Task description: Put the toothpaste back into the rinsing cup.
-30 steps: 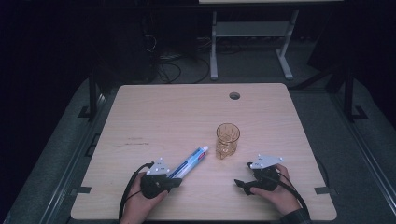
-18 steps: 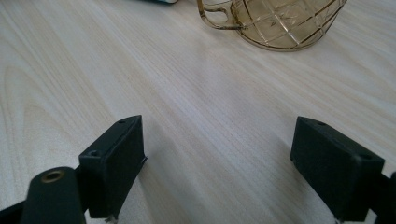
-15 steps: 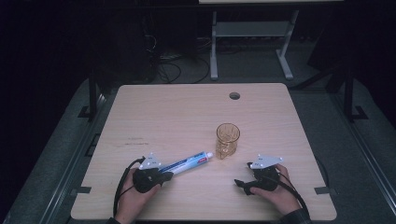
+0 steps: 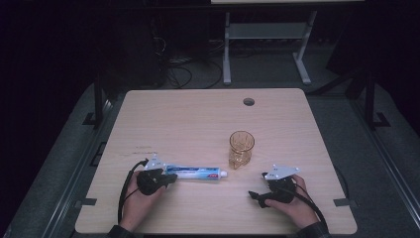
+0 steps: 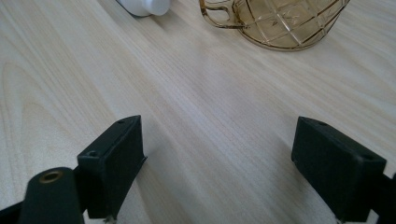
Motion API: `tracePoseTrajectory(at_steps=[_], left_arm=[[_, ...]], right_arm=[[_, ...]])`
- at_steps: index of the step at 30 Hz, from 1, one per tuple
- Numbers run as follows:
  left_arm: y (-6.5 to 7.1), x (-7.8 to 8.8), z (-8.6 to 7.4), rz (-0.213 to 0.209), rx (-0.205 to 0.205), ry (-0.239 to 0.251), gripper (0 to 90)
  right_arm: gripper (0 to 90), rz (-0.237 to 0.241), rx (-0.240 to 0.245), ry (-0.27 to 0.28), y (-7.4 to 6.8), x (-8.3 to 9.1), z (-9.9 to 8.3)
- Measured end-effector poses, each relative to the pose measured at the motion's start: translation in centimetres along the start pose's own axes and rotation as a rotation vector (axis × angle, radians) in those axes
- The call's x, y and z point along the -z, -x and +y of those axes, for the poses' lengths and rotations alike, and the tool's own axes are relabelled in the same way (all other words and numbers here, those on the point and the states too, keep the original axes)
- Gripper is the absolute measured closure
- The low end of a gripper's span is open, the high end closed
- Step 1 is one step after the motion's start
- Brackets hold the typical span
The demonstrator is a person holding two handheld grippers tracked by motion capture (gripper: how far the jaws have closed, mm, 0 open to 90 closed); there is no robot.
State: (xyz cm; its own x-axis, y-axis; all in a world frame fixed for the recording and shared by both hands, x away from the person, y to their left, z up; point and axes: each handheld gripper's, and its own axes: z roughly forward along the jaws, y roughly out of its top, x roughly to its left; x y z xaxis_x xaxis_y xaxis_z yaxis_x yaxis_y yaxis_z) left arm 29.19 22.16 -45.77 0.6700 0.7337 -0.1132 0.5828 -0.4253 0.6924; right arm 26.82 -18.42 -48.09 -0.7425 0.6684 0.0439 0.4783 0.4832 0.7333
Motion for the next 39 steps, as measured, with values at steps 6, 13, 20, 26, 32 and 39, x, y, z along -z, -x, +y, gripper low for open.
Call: tracePoseTrajectory(at_steps=[6,13,20,26,32,39], left_arm=[[-1.0,-0.4,0.7,0.038,0.013,0.000,90.0],[-2.0,-1.2,1.7,0.075,0.024,0.008,90.0],[-2.7,-1.7,2.6,0.074,0.053,0.031,90.0],[-0.6,-1.2,4.2,0.015,0.016,0.066,90.0],[2.3,-2.7,5.8,-0.034,-0.048,0.060,90.0],[4.2,-4.4,7.0,-0.087,-0.073,0.053,90.0]], right_arm=[[16.1,-0.005,0.003,-0.004,-0.1,0.0,0.0],[16.1,-0.006,0.004,-0.004,-0.1,0.0,0.0],[16.1,-0.005,0.006,-0.005,-0.1,0.0,0.0],[16.1,-0.003,0.003,-0.004,-0.1,0.0,0.0],[16.1,-0.004,0.006,-0.006,-0.1,0.0,0.0],[16.2,0.002,0.008,-0.006,-0.1,0.0,0.0]])
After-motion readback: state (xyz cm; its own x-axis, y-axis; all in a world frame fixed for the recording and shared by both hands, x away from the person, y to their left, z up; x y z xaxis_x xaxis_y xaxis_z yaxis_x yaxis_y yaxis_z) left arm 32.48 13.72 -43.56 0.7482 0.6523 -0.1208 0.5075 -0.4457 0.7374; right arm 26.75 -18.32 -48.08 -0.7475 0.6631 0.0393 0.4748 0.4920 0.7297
